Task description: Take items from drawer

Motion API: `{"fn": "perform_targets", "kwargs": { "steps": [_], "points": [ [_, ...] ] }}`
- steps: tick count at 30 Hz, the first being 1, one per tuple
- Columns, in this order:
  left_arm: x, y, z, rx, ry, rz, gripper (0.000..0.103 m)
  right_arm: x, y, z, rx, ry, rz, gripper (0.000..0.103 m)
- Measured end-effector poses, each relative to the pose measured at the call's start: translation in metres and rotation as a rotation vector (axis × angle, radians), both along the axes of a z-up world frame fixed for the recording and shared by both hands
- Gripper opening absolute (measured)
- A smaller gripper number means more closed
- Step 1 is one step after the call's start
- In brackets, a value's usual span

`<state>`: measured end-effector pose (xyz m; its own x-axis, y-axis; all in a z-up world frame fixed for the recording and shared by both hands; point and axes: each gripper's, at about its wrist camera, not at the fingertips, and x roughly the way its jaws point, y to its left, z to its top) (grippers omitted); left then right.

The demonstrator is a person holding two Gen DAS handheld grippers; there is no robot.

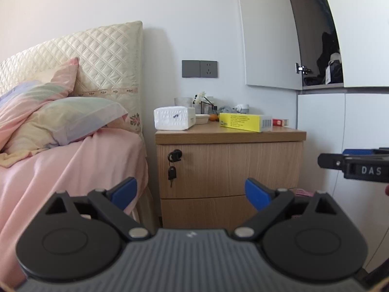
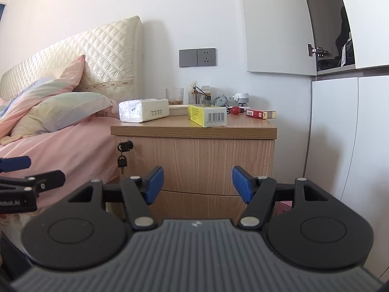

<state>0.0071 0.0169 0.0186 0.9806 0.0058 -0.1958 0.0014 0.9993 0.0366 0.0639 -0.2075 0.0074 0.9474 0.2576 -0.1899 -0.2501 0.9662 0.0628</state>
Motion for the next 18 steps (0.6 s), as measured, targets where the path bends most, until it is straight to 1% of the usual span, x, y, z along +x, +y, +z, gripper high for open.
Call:
{"fn": "perform_targets", "kwargs": {
  "steps": [7, 14, 16, 18],
  "points": [
    [0.0021, -0.0012, -0.0037, 0.0, 0.024, -0.018, 0.097, 0.0011, 0.0054, -0.0013, -0.02, 0.008, 0.024, 0.066],
    [0.0013, -0.0029, -0.0045, 0.003, 0.025, -0.021, 0.097, -0.002, 0.0043, -0.0021, -0.025, 0.011, 0.011, 0.066],
    [0.0016, -0.0042, -0.0042, 0.009, 0.024, -0.023, 0.097, -0.0027, 0.0035, -0.0021, -0.023, 0.011, 0.006, 0.069],
    [0.0013, -0.0046, -0.0046, 0.009, 0.023, -0.024, 0.098, -0.0025, 0.0027, -0.0022, -0.018, 0.016, -0.001, 0.069]
  ]
}}
